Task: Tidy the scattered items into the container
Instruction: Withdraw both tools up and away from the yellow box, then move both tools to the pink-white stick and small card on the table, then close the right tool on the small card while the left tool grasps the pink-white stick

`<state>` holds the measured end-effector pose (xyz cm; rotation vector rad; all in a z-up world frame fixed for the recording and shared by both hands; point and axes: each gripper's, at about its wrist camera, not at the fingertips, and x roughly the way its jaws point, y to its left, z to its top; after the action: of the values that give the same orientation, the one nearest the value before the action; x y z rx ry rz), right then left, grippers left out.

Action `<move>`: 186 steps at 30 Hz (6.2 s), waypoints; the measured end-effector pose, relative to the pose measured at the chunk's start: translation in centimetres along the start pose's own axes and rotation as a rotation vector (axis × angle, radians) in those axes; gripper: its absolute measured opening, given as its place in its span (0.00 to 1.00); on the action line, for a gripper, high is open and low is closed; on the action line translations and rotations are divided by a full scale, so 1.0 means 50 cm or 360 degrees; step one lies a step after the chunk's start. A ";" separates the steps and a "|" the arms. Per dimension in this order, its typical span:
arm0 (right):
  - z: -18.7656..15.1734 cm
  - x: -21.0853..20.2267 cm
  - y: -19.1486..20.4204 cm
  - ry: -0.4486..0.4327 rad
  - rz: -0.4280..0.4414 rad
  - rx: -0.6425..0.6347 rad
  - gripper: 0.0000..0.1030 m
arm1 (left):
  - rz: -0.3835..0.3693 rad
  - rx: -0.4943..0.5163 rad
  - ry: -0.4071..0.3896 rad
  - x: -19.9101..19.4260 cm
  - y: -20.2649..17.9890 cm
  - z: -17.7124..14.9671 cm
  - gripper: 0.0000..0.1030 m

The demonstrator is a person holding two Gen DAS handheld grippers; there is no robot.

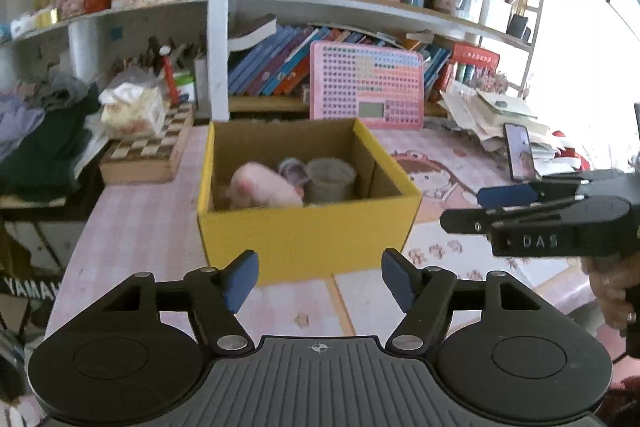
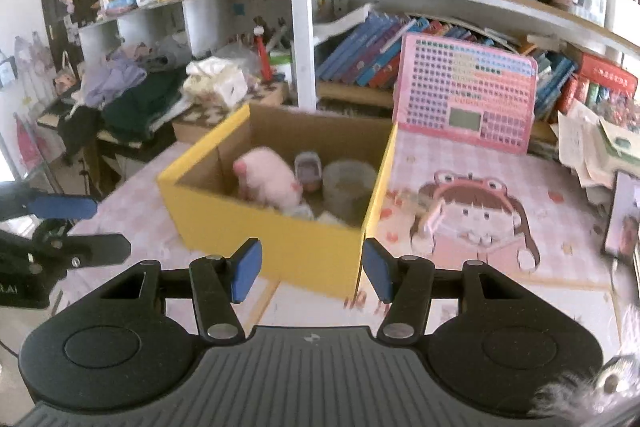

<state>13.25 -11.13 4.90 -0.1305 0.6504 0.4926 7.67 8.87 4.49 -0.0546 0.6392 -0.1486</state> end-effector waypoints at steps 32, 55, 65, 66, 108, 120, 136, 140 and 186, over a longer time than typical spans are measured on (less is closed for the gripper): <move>-0.179 -0.035 0.107 0.0294 -0.0165 -0.0066 0.71 | 0.0021 0.0010 0.0324 0.002 -0.032 -0.157 0.85; -0.212 -0.061 0.041 0.0374 -0.0347 0.0088 0.77 | -0.0181 0.0167 0.0421 0.059 -0.107 -0.155 0.86; -0.215 -0.051 -0.015 0.0403 -0.0362 0.0120 0.77 | -0.0207 0.0178 0.0455 0.104 -0.144 -0.135 0.86; -0.215 -0.049 -0.022 0.0406 -0.0362 0.0122 0.77 | -0.0208 0.0180 0.0456 0.109 -0.149 -0.132 0.86; -0.064 0.099 -0.485 0.0256 -0.0203 0.0266 0.75 | 0.0002 0.0376 0.0296 0.405 -0.440 0.066 0.82; 0.036 0.225 -0.561 0.0192 0.0039 0.0075 0.73 | 0.0229 0.0156 0.0263 0.508 -0.446 0.119 0.68; 0.162 0.486 -0.491 0.0319 0.0581 -0.0440 0.58 | 0.0625 0.0001 0.0248 0.680 -0.427 0.149 0.63; 0.174 0.540 -0.458 0.0367 0.0677 -0.0556 0.54 | 0.0642 -0.0037 0.0301 0.708 -0.409 0.153 0.56; 0.121 0.561 -0.631 0.0409 0.0443 -0.0165 0.29 | 0.0501 -0.0150 0.0334 0.792 -0.375 0.193 0.23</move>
<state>50.91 -26.03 -8.49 -0.2048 0.9007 0.7863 42.53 -15.73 -9.32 -0.0291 0.8553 0.1823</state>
